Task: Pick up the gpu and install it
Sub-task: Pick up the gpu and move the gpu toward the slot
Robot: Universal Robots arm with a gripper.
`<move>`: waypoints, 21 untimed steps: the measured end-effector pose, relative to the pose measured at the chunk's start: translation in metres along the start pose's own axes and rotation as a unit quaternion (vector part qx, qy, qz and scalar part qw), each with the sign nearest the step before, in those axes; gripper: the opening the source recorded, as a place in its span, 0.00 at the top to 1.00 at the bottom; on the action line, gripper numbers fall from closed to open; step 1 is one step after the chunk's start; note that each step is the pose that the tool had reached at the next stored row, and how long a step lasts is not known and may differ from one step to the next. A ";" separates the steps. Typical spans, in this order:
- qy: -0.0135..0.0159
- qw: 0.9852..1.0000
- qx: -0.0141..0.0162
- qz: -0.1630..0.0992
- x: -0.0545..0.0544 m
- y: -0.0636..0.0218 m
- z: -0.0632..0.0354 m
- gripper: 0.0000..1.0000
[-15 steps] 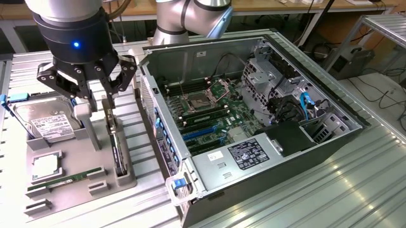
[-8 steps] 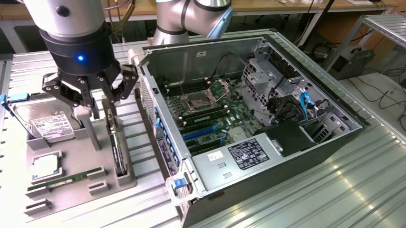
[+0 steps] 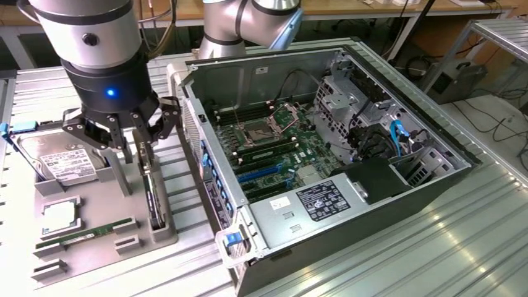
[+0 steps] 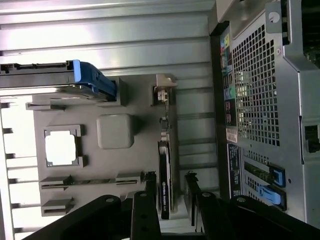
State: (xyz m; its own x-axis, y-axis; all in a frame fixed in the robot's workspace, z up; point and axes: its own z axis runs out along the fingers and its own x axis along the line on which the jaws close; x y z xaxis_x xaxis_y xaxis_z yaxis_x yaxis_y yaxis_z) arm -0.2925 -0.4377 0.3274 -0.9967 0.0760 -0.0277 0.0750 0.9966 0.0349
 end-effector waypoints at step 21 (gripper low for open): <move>-0.004 1.000 0.000 0.000 0.002 -0.0012 0.0300 0.64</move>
State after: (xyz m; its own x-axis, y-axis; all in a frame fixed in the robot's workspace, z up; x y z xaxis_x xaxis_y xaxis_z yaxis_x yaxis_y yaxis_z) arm -0.2940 -0.4377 0.2973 -0.9965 0.0760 -0.0360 0.0747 0.9966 0.0347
